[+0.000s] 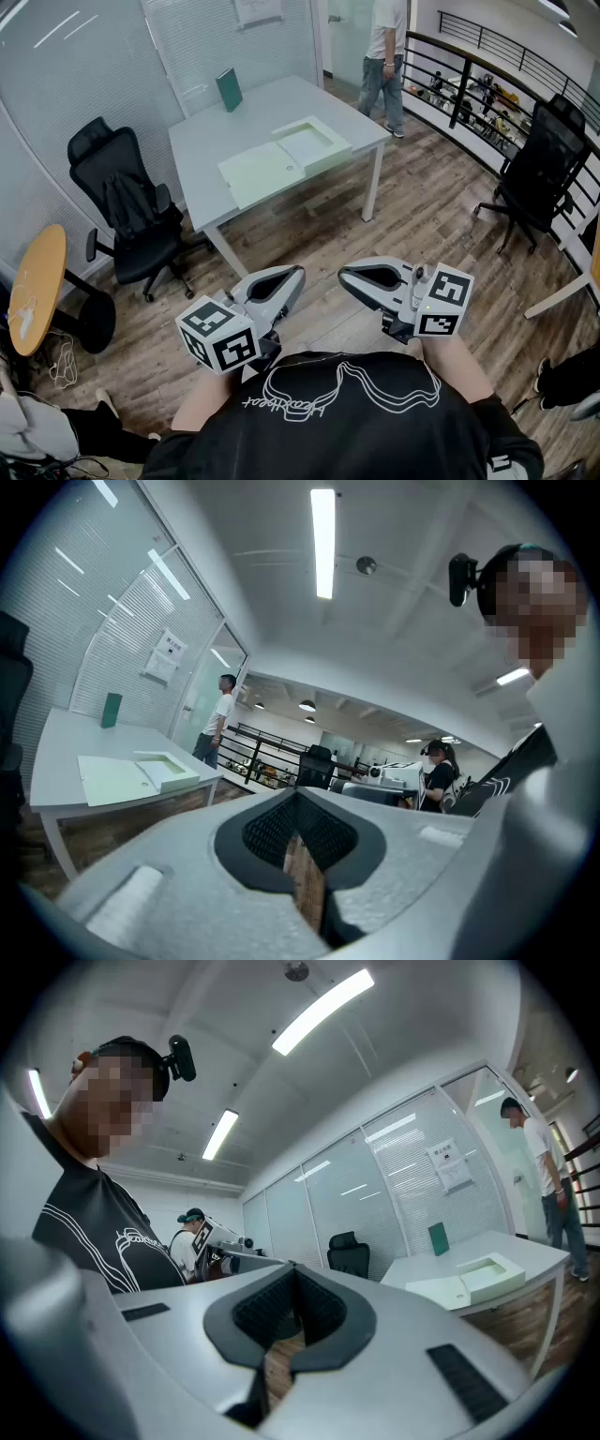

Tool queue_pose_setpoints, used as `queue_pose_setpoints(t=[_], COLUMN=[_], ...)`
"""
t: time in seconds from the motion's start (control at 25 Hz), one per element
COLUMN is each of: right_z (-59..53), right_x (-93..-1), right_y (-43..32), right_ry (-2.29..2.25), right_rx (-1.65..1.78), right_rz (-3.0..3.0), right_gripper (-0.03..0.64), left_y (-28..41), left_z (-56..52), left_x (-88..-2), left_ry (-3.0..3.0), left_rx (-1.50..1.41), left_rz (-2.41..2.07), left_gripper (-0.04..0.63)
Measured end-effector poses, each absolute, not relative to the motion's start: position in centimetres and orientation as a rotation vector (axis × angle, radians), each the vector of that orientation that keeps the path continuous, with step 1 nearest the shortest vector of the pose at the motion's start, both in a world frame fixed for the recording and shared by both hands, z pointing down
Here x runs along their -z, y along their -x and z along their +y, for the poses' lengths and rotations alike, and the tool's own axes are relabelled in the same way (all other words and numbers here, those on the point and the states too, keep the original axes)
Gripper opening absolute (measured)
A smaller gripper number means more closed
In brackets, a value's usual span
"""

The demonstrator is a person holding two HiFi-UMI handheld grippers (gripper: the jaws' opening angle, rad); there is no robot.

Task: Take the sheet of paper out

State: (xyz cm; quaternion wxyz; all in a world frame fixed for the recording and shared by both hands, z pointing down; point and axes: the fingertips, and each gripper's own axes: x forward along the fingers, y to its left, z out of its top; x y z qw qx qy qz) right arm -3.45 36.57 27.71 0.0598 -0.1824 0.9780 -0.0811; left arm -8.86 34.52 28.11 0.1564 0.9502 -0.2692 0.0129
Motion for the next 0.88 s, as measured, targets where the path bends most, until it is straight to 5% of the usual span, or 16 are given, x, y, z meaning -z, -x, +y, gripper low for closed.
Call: queue_pose_setpoints(t=[0.88], right_z=[35.8], right_x=[-30.4], right_y=[1.2], right_ry=[0.492], right_rx=[0.494], right_rz=[2.828], right_gripper=[0.008], left_y=[7.1], left_z=[33.9], left_x=[-30.4], left_ry=[-2.639], left_rx=[-0.060], left_rz=[-0.710], left_gripper=[0.012])
